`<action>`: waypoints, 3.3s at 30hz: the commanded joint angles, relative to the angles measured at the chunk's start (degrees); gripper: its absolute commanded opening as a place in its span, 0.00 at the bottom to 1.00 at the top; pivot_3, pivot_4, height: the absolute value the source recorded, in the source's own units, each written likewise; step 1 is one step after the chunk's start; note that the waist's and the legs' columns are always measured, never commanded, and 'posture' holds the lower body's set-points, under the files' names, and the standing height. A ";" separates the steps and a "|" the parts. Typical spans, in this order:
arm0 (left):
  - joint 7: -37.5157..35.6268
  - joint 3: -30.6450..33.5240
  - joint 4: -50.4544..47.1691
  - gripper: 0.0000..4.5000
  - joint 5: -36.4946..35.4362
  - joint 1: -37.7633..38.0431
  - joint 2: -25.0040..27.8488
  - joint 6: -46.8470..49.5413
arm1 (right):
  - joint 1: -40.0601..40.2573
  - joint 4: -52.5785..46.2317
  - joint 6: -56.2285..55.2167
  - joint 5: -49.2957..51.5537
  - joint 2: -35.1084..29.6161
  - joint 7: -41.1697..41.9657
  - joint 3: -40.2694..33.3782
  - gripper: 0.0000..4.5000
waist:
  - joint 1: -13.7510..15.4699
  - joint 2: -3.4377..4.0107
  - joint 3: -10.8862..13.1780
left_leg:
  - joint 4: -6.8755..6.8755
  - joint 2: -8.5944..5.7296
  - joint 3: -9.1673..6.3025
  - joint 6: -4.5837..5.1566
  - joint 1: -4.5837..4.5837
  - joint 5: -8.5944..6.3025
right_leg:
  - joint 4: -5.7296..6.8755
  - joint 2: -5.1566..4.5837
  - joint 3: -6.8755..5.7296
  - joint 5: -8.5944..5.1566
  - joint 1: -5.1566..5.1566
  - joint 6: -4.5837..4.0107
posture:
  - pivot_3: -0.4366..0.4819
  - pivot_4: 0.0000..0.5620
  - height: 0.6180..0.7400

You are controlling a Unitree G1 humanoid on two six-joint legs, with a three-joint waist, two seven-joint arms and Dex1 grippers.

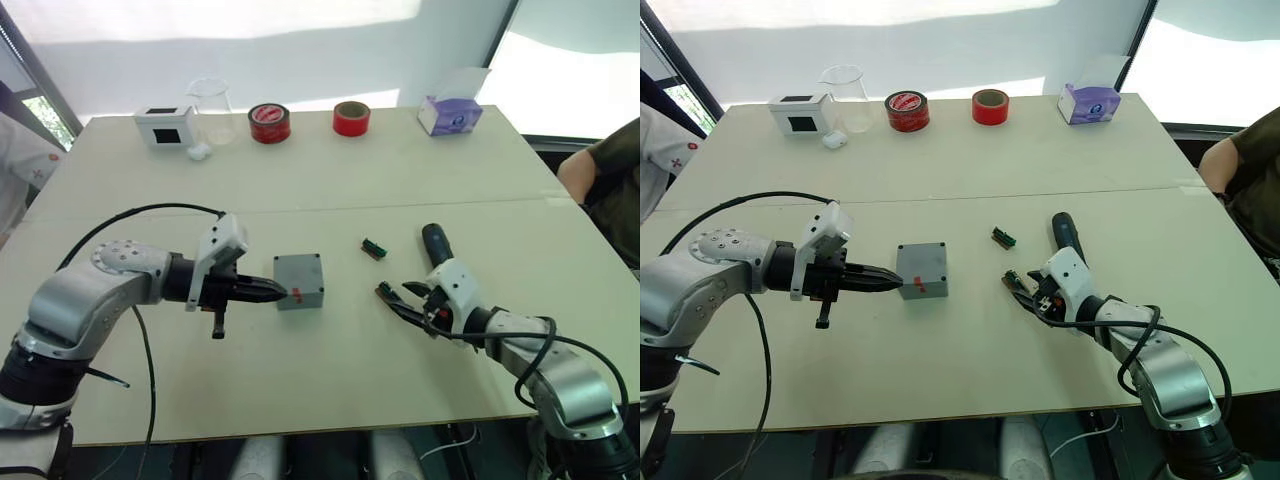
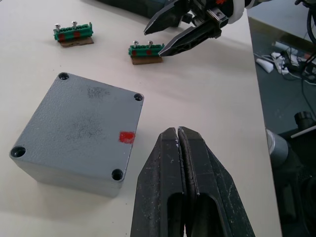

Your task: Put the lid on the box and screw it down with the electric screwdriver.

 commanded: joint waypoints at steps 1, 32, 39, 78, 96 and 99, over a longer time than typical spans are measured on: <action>-0.07 0.93 -1.06 0.00 -0.09 0.30 0.41 -1.12 | -0.63 -0.68 -1.18 0.00 0.65 -0.54 0.15 0.53 | -0.02 0.00 0.00 | 0.00 0.00 0.00 0.00 0.00 0.00 | 0.00 0.00 0.00 0.00 0.00 0.00 | 0.48 0.27 1.00; 2.30 5.33 6.07 0.00 1.57 3.10 0.84 -3.51 | -8.45 -10.06 5.44 7.86 2.24 -2.52 -1.96 0.02 | -0.24 0.03 0.02 | 0.00 0.00 -0.01 0.00 0.00 0.00 | 0.02 0.00 0.00 0.00 -0.01 0.00 | 0.48 0.27 1.00; 6.23 8.63 5.63 0.00 2.12 6.22 0.06 -3.91 | -19.57 -2.57 4.65 5.71 8.37 -3.35 7.56 0.02 | -0.03 0.05 0.02 | -0.03 0.07 -0.01 -0.02 -0.02 0.01 | 0.02 0.08 0.01 -0.01 -0.10 -0.01 | 0.48 0.27 1.00; 12.96 9.44 0.58 0.00 -0.88 7.32 -3.67 -1.32 | -25.61 15.37 -6.84 -3.64 14.04 1.92 14.56 0.02 | -0.20 0.05 0.03 | 0.01 -0.05 -0.03 -0.07 -0.06 0.04 | 0.06 -0.01 0.05 0.01 -0.14 -0.01 | 0.48 0.27 1.00; 18.57 10.44 0.94 0.00 -1.44 4.35 -6.22 1.54 | -26.50 13.55 -4.39 -2.91 13.90 1.82 11.21 0.98 | -0.02 0.05 0.03 | 0.01 -0.05 -0.04 -0.08 -0.06 0.04 | 0.06 -0.01 0.04 0.01 -0.14 -0.01 | 0.48 0.27 1.00; 21.95 12.35 0.45 0.00 -2.09 1.06 -9.31 0.65 | -27.45 8.78 4.84 2.26 13.16 -1.98 2.66 0.98 | 0.14 0.07 0.06 | 0.02 -0.09 -0.06 -0.08 -0.09 0.04 | 0.06 -0.04 0.04 0.02 -0.14 -0.01 | 0.48 0.27 1.00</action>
